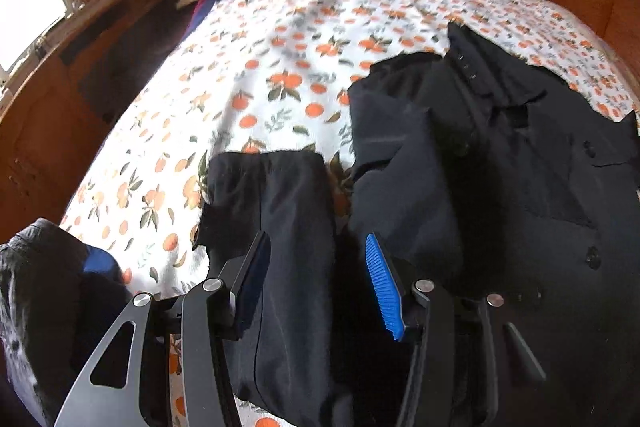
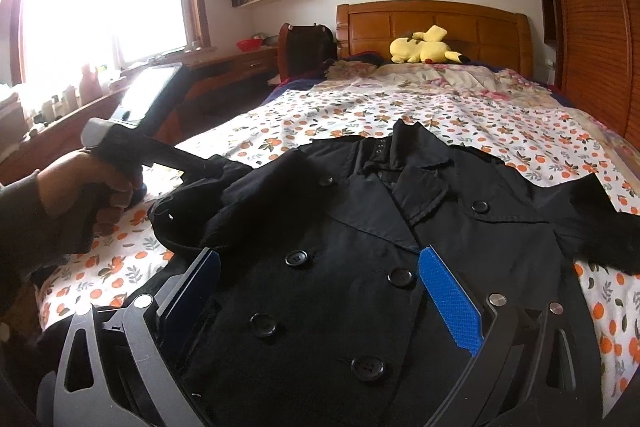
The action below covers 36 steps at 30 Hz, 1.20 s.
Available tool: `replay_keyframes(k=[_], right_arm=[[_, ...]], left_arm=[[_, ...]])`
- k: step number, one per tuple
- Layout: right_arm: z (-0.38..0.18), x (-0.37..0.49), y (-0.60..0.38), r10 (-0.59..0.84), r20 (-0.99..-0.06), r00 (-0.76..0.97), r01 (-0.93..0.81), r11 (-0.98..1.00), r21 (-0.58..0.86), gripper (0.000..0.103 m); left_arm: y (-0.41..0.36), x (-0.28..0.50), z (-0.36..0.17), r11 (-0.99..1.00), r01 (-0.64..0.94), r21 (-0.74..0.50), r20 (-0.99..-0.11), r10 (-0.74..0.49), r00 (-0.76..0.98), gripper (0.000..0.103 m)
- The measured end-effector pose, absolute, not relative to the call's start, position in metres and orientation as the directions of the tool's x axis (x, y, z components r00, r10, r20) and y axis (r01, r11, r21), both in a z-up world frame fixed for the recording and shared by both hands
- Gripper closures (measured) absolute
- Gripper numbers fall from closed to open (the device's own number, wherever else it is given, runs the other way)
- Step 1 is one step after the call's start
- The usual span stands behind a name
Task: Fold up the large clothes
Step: 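Lift the held sleeve with the left tool and fold it across the coat front, then open the left tool to release the sleeve and withdraw it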
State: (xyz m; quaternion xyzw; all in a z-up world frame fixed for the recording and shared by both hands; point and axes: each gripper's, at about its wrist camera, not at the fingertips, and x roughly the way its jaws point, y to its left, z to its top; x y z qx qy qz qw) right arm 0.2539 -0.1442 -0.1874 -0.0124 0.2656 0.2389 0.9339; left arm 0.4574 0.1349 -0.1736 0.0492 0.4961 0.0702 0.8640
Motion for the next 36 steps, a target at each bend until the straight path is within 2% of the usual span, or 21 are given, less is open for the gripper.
replay_keyframes(k=[2,4,5,6,9,13,23,29,36], right_arm=[[-0.188,0.253,-0.147,0.434,-0.504,0.747,-0.450,0.888,0.099,0.006],[-0.187,0.252,-0.148,0.430,-0.505,0.748,-0.447,0.889,0.094,0.007],[-0.187,0.251,-0.149,0.428,-0.505,0.749,-0.446,0.890,0.093,0.006],[-0.186,0.250,-0.151,0.426,-0.505,0.750,-0.445,0.891,0.090,0.006],[-0.183,0.246,-0.155,0.433,-0.502,0.749,-0.451,0.888,0.093,0.006],[-0.177,0.239,-0.165,0.419,-0.492,0.763,-0.439,0.895,0.082,0.007],[-0.164,0.235,-0.219,0.332,-0.464,0.821,-0.337,0.939,0.074,0.007],[-0.168,0.235,-0.250,0.286,-0.477,0.831,-0.281,0.956,0.084,0.007],[-0.170,0.234,-0.269,0.258,-0.489,0.833,-0.250,0.965,0.083,0.007]], left_arm=[[0.137,0.460,-0.180,0.981,-0.080,0.178,-0.856,0.194,0.478,0.052],[0.140,0.461,-0.186,0.979,-0.086,0.183,-0.867,0.202,0.455,0.067],[0.143,0.462,-0.190,0.982,-0.083,0.169,-0.880,0.188,0.437,0.087],[0.144,0.461,-0.192,0.985,-0.076,0.155,-0.888,0.173,0.426,0.099],[0.143,0.454,-0.186,0.983,-0.080,0.166,-0.873,0.185,0.451,0.101],[0.125,0.437,-0.151,0.986,-0.067,0.152,-0.824,0.164,0.543,0.101],[0.010,0.369,-0.065,0.985,0.124,0.120,-0.691,-0.006,0.723,0.102],[-0.052,0.329,-0.066,0.965,0.243,0.098,-0.659,-0.121,0.743,0.102],[-0.077,0.302,-0.098,0.954,0.298,0.022,-0.650,-0.213,0.729,0.101]])
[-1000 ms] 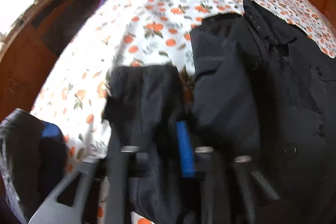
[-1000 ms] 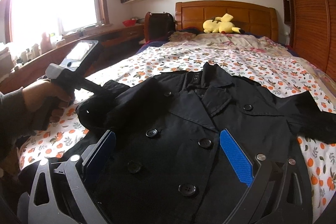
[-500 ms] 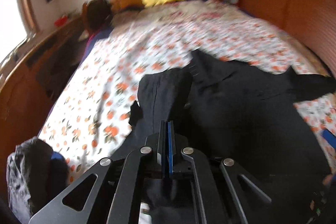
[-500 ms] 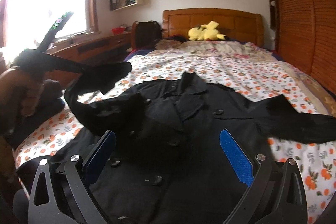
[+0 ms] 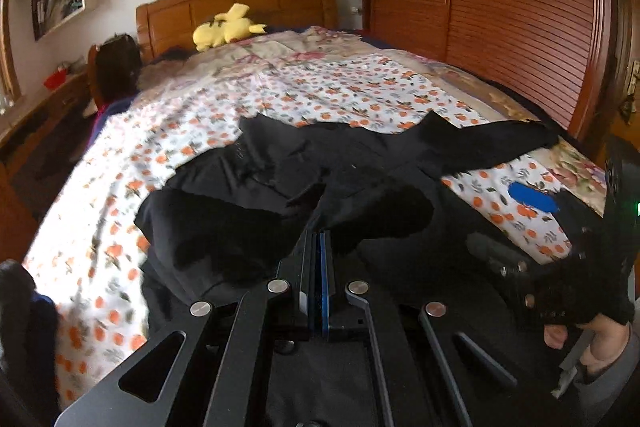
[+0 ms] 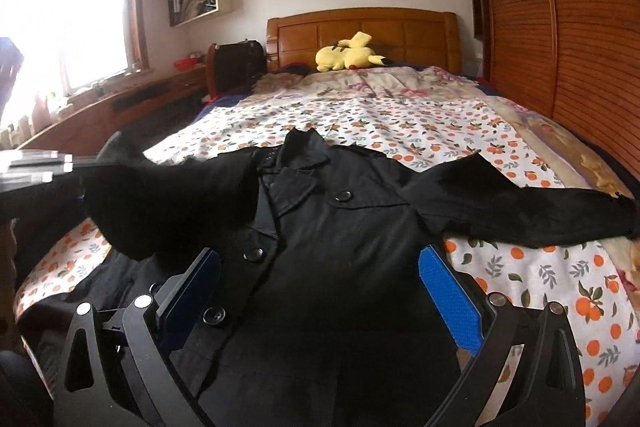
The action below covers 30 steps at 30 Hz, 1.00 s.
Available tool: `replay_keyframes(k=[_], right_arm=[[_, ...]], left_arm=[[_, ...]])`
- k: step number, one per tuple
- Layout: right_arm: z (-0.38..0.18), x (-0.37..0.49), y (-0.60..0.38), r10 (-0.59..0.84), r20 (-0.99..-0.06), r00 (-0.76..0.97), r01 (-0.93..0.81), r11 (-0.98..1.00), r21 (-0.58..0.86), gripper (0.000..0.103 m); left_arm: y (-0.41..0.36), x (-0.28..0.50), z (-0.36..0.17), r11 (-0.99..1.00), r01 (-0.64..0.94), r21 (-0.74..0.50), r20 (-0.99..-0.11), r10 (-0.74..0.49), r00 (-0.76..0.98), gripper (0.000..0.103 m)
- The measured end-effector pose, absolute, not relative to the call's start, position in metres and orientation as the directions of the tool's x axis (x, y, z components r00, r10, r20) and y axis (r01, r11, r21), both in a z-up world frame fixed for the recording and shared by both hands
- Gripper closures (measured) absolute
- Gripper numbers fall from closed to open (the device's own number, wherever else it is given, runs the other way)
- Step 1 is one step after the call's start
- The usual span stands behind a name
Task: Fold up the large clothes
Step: 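Open the left tool to release the sleeve and withdraw it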
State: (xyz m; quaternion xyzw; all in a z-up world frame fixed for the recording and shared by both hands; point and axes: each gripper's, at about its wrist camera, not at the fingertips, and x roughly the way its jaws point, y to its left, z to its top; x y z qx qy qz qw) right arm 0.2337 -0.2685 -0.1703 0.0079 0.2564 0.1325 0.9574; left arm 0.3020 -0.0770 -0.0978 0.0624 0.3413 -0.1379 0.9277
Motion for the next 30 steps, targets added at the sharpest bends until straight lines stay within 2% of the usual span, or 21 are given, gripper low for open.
replay_keyframes(k=[8,14,16,18,22,24,28,29,30], right_arm=[[-0.173,0.231,-0.264,0.239,-0.505,0.829,-0.248,0.967,0.049,0.007],[-0.174,0.227,-0.255,0.243,-0.517,0.821,-0.267,0.963,0.028,0.007],[-0.174,0.227,-0.254,0.245,-0.520,0.819,-0.269,0.963,0.029,0.007],[-0.175,0.227,-0.252,0.246,-0.526,0.814,-0.272,0.962,0.030,0.007],[-0.179,0.229,-0.247,0.256,-0.539,0.802,-0.285,0.958,0.031,0.007],[-0.182,0.229,-0.243,0.264,-0.547,0.794,-0.297,0.954,0.029,0.007],[-0.188,0.230,-0.232,0.289,-0.564,0.774,-0.329,0.944,0.032,0.011],[-0.189,0.230,-0.229,0.300,-0.569,0.766,-0.340,0.940,0.036,0.013],[-0.191,0.230,-0.226,0.309,-0.572,0.760,-0.350,0.936,0.040,0.016]], left_arm=[[-0.061,0.282,-0.141,0.956,0.294,-0.022,-0.665,-0.234,0.709,0.101],[-0.049,0.267,-0.154,0.956,0.291,-0.045,-0.667,-0.246,0.704,0.094],[-0.048,0.260,-0.153,0.958,0.284,-0.028,-0.650,-0.233,0.723,0.084],[-0.043,0.247,-0.148,0.962,0.270,-0.022,-0.613,-0.226,0.757,0.064],[-0.032,0.232,-0.144,0.965,0.260,-0.036,-0.587,-0.231,0.776,0.053],[-0.029,0.227,-0.141,0.969,0.248,-0.016,-0.576,-0.212,0.790,0.038],[-0.020,0.218,-0.136,0.975,0.224,0.010,-0.552,-0.181,0.814,0.032],[-0.017,0.216,-0.136,0.977,0.215,0.013,-0.545,-0.173,0.821,0.013],[-0.014,0.212,-0.134,0.979,0.201,0.019,-0.526,-0.162,0.835,0.003]])
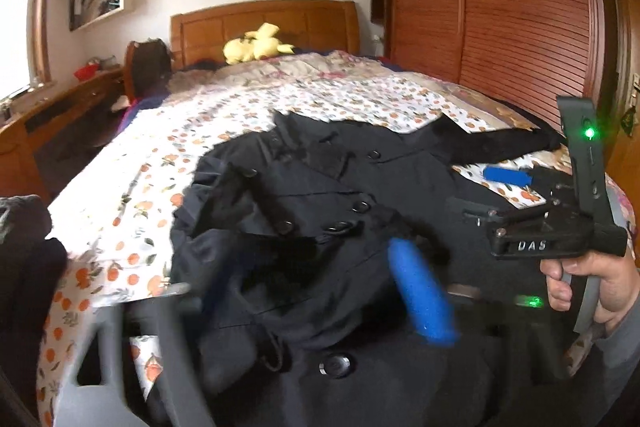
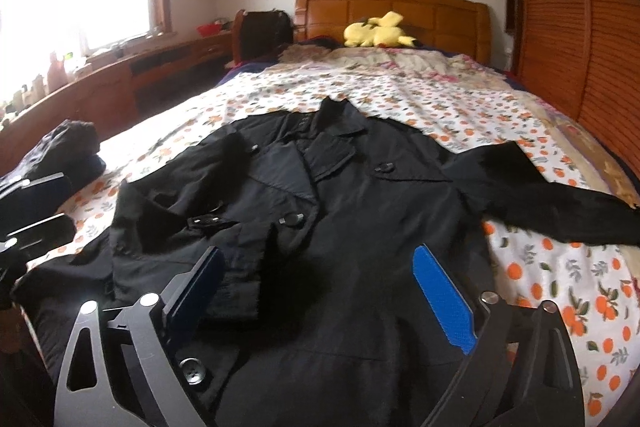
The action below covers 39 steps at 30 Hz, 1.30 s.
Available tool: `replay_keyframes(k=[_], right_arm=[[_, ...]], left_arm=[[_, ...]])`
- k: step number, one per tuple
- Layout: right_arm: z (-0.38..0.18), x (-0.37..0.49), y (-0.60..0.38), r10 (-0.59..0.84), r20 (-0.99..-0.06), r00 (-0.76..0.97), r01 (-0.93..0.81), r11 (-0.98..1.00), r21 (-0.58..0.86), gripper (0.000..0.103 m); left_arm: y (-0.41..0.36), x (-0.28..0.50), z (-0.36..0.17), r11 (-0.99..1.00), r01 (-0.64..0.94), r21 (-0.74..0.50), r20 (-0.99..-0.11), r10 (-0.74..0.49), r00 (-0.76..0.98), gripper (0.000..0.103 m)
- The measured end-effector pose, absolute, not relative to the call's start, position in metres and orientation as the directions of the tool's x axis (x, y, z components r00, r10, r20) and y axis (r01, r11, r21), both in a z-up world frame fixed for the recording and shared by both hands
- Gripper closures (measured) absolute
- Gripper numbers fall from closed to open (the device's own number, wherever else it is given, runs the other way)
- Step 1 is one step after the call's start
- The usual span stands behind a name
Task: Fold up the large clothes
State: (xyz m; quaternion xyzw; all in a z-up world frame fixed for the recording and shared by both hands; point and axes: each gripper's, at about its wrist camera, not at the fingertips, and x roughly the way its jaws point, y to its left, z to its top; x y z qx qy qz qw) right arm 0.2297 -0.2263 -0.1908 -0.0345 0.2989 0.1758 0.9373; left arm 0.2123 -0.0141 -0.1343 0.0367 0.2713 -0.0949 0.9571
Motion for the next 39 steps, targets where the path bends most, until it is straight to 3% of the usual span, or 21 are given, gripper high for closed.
replay_keyframes(k=[13,17,19,22,25,27,30,39], right_arm=[[-0.221,0.240,-0.182,0.393,-0.656,0.644,-0.467,0.881,0.070,0.027],[-0.233,0.244,-0.172,0.420,-0.696,0.583,-0.515,0.853,0.084,0.051],[-0.238,0.243,-0.169,0.409,-0.708,0.576,-0.519,0.852,0.071,0.052],[-0.240,0.243,-0.168,0.410,-0.714,0.568,-0.524,0.849,0.071,0.063],[-0.240,0.243,-0.169,0.433,-0.712,0.553,-0.538,0.838,0.091,0.086],[-0.238,0.239,-0.167,0.454,-0.707,0.542,-0.564,0.820,0.094,0.095],[-0.233,0.232,-0.165,0.461,-0.689,0.560,-0.578,0.813,0.074,0.099],[-0.195,0.202,-0.199,0.459,-0.607,0.648,-0.544,0.838,0.053,0.100]], left_arm=[[0.015,0.189,-0.124,0.987,0.162,0.001,-0.471,-0.142,0.871,0.002],[0.023,0.185,-0.124,0.989,0.145,-0.012,-0.473,-0.134,0.871,0.002],[0.027,0.186,-0.125,0.990,0.137,-0.019,-0.480,-0.129,0.868,0.002],[0.029,0.187,-0.125,0.991,0.132,-0.023,-0.483,-0.127,0.866,0.002],[0.028,0.187,-0.125,0.991,0.131,-0.020,-0.487,-0.124,0.864,0.002],[0.027,0.187,-0.125,0.991,0.135,-0.015,-0.490,-0.125,0.863,0.002],[0.025,0.186,-0.125,0.990,0.143,-0.017,-0.489,-0.133,0.862,0.002],[0.018,0.185,-0.128,0.986,0.163,-0.020,-0.493,-0.151,0.856,0.002]])
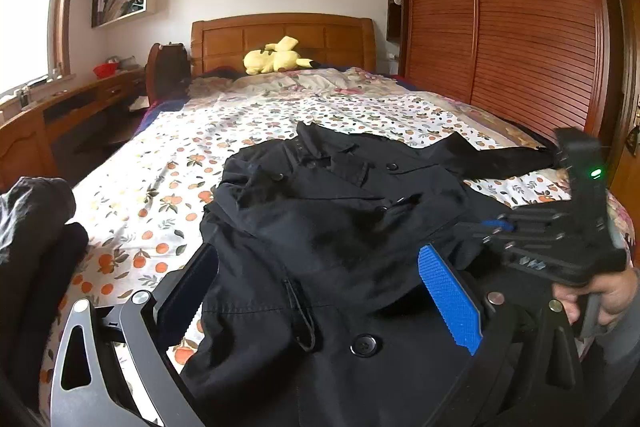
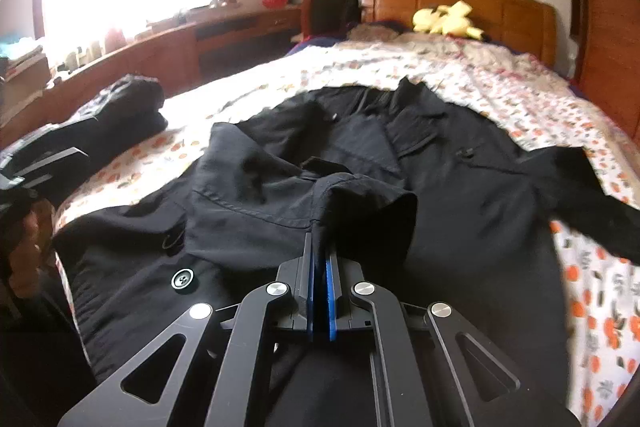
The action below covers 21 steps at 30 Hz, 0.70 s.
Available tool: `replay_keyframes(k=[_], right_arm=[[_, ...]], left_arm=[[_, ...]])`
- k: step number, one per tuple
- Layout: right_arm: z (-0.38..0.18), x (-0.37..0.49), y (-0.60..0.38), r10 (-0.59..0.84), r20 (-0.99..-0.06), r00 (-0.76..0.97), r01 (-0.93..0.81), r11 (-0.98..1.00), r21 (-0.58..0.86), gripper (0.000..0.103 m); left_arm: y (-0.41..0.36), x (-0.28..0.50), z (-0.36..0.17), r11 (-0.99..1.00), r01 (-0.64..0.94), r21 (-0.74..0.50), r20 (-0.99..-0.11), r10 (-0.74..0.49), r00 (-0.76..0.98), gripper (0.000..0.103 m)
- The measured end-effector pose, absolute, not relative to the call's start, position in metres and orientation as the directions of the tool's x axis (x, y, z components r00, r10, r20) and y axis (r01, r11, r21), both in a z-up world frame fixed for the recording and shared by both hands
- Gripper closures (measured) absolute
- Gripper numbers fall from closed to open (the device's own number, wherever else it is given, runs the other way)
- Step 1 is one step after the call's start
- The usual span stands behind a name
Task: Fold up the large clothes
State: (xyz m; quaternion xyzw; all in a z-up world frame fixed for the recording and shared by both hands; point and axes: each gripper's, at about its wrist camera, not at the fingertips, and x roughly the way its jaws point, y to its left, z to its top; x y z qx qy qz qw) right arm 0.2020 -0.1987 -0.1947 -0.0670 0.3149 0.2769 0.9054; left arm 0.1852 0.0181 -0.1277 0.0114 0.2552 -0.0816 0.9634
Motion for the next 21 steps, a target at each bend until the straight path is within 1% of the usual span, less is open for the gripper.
replay_keyframes(k=[6,11,16,20,21], right_arm=[[-0.178,0.180,-0.227,0.434,-0.561,0.705,-0.507,0.862,0.030,0.100],[-0.176,0.160,-0.249,0.375,-0.532,0.759,-0.447,0.894,-0.007,0.100],[-0.185,0.150,-0.262,0.345,-0.553,0.759,-0.427,0.904,-0.022,0.099],[-0.194,0.147,-0.267,0.331,-0.574,0.749,-0.416,0.909,-0.019,0.094],[-0.192,0.147,-0.269,0.328,-0.572,0.752,-0.409,0.912,-0.014,0.090]], left_arm=[[0.010,0.185,-0.127,0.983,0.182,-0.020,-0.487,-0.169,0.857,0.002],[0.001,0.188,-0.130,0.981,0.194,-0.017,-0.497,-0.177,0.850,0.002],[-0.006,0.191,-0.133,0.979,0.201,-0.011,-0.504,-0.179,0.845,0.002],[-0.013,0.194,-0.136,0.978,0.210,-0.006,-0.510,-0.183,0.840,0.002],[-0.014,0.194,-0.136,0.977,0.212,-0.005,-0.510,-0.185,0.840,0.002]])
